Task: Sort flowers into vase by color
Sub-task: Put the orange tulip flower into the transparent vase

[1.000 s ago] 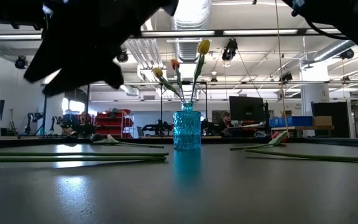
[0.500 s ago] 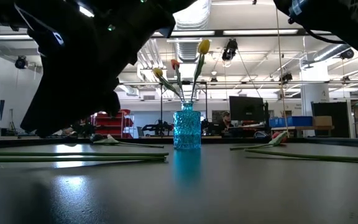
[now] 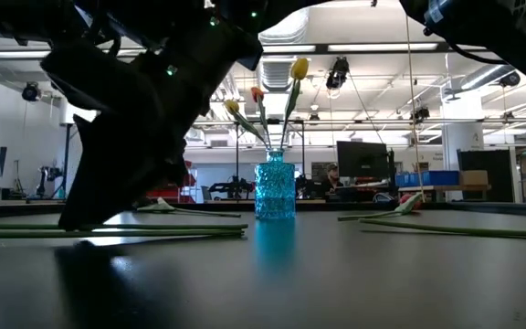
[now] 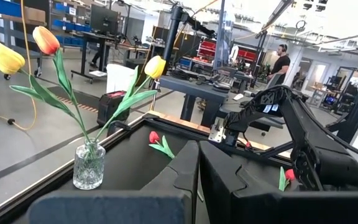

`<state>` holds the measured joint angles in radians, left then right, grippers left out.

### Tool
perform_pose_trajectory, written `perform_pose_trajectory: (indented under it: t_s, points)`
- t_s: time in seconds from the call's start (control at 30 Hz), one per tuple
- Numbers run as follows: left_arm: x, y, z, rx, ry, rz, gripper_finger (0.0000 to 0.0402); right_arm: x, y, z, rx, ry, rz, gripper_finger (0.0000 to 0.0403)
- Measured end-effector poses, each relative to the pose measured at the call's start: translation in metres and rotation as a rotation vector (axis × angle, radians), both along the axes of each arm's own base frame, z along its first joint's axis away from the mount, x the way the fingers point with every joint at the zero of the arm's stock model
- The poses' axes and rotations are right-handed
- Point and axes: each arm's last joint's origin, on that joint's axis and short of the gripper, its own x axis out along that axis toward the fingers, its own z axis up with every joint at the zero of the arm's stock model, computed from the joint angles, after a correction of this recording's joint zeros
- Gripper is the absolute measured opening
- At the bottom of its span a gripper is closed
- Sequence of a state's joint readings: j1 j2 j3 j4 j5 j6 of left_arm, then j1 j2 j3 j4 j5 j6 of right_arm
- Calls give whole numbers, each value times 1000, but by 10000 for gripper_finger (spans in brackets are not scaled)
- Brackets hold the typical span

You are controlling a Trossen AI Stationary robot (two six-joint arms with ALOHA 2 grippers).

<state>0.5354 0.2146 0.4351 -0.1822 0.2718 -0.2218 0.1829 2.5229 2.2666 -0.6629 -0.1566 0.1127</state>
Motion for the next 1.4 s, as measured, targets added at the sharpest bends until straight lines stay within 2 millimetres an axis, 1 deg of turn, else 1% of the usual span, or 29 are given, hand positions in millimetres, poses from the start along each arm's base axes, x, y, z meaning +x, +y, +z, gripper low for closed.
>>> perform_pose_trajectory:
  t_s: [0.1,0.17,0.33,0.4,0.47,0.57,0.77,0.87,1.0,1.1,1.23,1.3,1.4]
  points:
    - [0,0,0,0,0,0,0,-1,-1,-2,-4,4,4,102]
    - [0,0,0,-1,0,0,0,-1,-1,-3,-5,6,6,92]
    - [-1,0,2,2,-3,0,0,-2,-2,-4,-9,9,5,39]
    - [-1,-1,2,2,-4,0,0,-2,-2,-1,-9,13,8,18]
    - [-1,-1,3,-2,-7,-1,0,-2,-3,4,-5,20,5,13]
    - [-1,-1,3,-10,-11,-1,0,-4,-7,21,7,13,-13,12]
    - [-2,-1,9,7,-72,-2,0,-11,-26,71,17,-26,-111,11]
    - [-4,-3,18,27,-158,-8,0,-20,-34,98,-37,-51,-177,11]
    - [-11,-6,35,93,-333,-18,0,-34,-45,131,-94,-77,-276,11]
    - [-18,-10,46,135,-455,-23,0,-41,-52,146,-118,-105,-339,11]
    - [-26,-14,59,138,-502,11,0,-51,-58,165,-156,-150,-403,11]
    - [-29,-15,67,146,-517,11,0,-54,-60,171,-173,-168,-423,11]
    - [-33,-18,77,149,-516,12,0,-57,-65,174,-200,-171,-448,11]
